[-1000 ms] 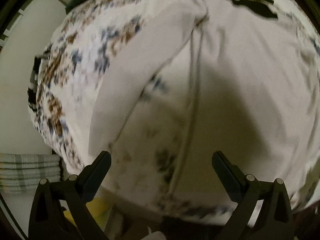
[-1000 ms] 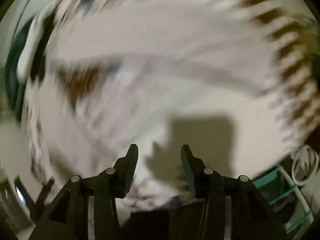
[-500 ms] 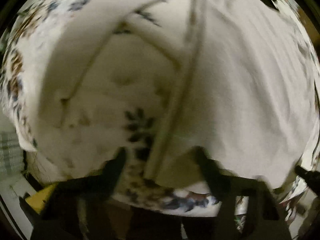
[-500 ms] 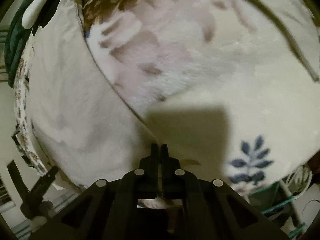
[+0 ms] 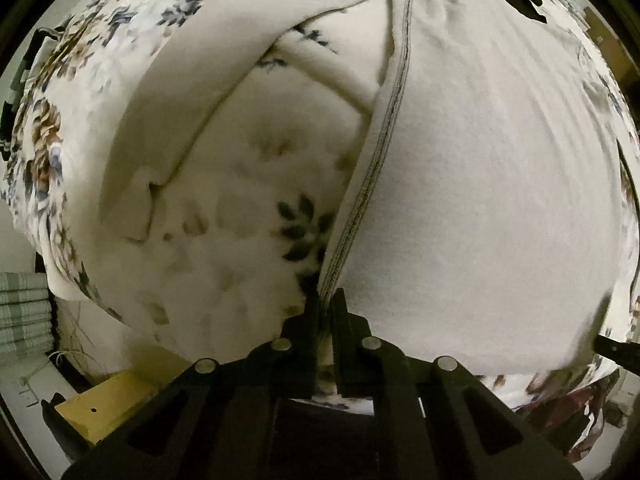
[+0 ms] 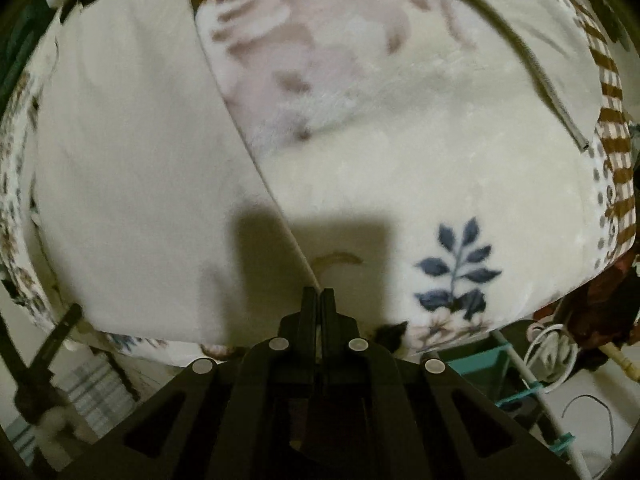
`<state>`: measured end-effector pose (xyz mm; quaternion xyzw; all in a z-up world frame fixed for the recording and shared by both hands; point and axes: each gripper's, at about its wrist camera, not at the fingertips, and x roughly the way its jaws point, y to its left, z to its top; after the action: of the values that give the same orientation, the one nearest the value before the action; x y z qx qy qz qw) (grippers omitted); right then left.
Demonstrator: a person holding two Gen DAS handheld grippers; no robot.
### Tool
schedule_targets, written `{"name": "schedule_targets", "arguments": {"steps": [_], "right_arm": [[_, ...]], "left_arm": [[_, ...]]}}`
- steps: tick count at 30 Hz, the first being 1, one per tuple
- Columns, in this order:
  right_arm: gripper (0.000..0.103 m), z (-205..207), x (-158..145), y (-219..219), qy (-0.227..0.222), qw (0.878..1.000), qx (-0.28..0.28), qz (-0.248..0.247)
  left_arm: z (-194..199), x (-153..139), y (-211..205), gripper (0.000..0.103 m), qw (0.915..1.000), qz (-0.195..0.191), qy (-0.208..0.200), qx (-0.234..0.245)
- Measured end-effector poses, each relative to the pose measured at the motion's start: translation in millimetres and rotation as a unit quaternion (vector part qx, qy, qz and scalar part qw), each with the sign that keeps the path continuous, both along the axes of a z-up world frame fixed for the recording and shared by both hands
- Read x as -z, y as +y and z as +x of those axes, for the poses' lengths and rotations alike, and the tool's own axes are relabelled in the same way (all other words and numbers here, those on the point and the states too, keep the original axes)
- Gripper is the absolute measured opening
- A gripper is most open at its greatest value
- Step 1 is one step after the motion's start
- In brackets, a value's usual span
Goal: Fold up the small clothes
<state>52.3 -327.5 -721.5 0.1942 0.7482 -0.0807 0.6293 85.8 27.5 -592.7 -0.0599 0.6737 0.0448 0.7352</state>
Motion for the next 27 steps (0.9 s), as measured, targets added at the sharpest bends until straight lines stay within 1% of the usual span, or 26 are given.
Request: {"name": "schedule_targets", "arguments": {"steps": [1, 2, 3, 4, 5, 6, 7, 8, 9, 11, 12, 13, 14, 15, 16, 18, 19, 21, 22, 23, 24, 25, 26, 27], "right_arm": [[0.001, -3, 1, -3, 0.003, 1.000, -0.002, 0.001], [0.001, 2, 6, -4, 0.008, 1.000, 0.001, 0.014], [0.002, 7, 9, -6, 0.008, 0.999, 0.017, 0.030], [0.007, 11, 11, -10, 0.007, 0.999, 0.032, 0.041], [0.018, 13, 10, -15, 0.005, 0.997, 0.047, 0.057], [0.040, 15, 7, -24, 0.001, 0.995, 0.066, 0.077], [0.051, 15, 2, -33, -0.007, 0.991, 0.089, 0.095], [0.060, 12, -5, -46, -0.022, 0.987, 0.120, 0.104], [0.064, 8, -14, -63, -0.041, 0.982, 0.155, 0.103], [0.068, -2, -29, -99, -0.068, 0.968, 0.226, 0.082], [0.069, -11, -35, -121, -0.082, 0.958, 0.267, 0.066], [0.069, -20, -39, -140, -0.092, 0.947, 0.305, 0.048], [0.070, -33, -40, -167, -0.104, 0.927, 0.358, 0.032], [0.070, -41, -40, -185, -0.112, 0.913, 0.392, 0.025], [0.070, -50, -37, -204, -0.120, 0.895, 0.430, 0.015], [0.070, -68, -28, -234, -0.133, 0.866, 0.483, 0.004], [0.070, -71, -24, -245, -0.141, 0.855, 0.498, 0.003], [0.070, -76, -10, -254, -0.149, 0.845, 0.514, 0.012], [0.070, -71, -5, -252, -0.154, 0.842, 0.517, 0.020], [0.070, -67, -2, -253, -0.154, 0.843, 0.515, 0.010], [0.061, -75, 5, -256, -0.160, 0.846, 0.508, -0.011], [0.050, -69, 2, -251, -0.165, 0.851, 0.499, -0.025], [0.023, -61, -1, -246, -0.167, 0.856, 0.489, -0.034], [0.010, -51, -4, -240, -0.171, 0.858, 0.482, -0.032]], "left_arm": [[0, -6, 0, 0.006, 1.0000, 0.000, 0.001, 0.001], [3, -12, -1, 0.008, 1.0000, 0.009, -0.002, 0.003], [6, -19, -4, 0.008, 0.9998, 0.017, -0.008, 0.004], [7, -25, -7, 0.008, 0.9997, 0.021, -0.013, 0.005], [12, -34, -11, 0.010, 0.9993, 0.031, -0.021, 0.007], [18, -43, -16, 0.013, 0.9987, 0.043, -0.028, 0.008], [22, -51, -18, 0.024, 0.9983, 0.047, -0.035, 0.007], [28, -60, -21, 0.034, 0.9977, 0.044, -0.051, 0.005], [34, -69, -24, 0.043, 0.9969, 0.042, -0.067, 0.001], [46, -90, -26, 0.091, 0.9940, 0.030, -0.105, -0.006], [55, -94, -31, 0.097, 0.9923, 0.026, -0.121, -0.006], [54, -92, -44, 0.100, 0.9913, 0.021, -0.130, -0.004], [63, -87, -49, 0.100, 0.9913, 0.015, -0.131, 0.002], [68, -77, -56, 0.100, 0.9918, 0.011, -0.127, 0.008], [76, -69, -68, 0.100, 0.9925, 0.008, -0.121, 0.016], [90, -46, -86, 0.100, 0.9938, 0.010, -0.105, 0.035], [90, -42, -105, 0.100, 0.9938, 0.014, -0.100, 0.045], [94, -21, -122, 0.100, 0.9937, 0.027, -0.084, 0.069], [98, -9, -128, 0.100, 0.9932, 0.040, -0.074, 0.081], [101, -1, -133, 0.101, 0.9923, 0.052, -0.069, 0.089], [103, 2, -134, 0.103, 0.9916, 0.057, -0.070, 0.093], [106, 5, -134, 0.103, 0.9912, 0.059, -0.072, 0.094], [108, 7, -133, 0.103, 0.9915, 0.057, -0.071, 0.093], [110, 7, -133, 0.103, 0.9921, 0.054, -0.069, 0.090]]}}
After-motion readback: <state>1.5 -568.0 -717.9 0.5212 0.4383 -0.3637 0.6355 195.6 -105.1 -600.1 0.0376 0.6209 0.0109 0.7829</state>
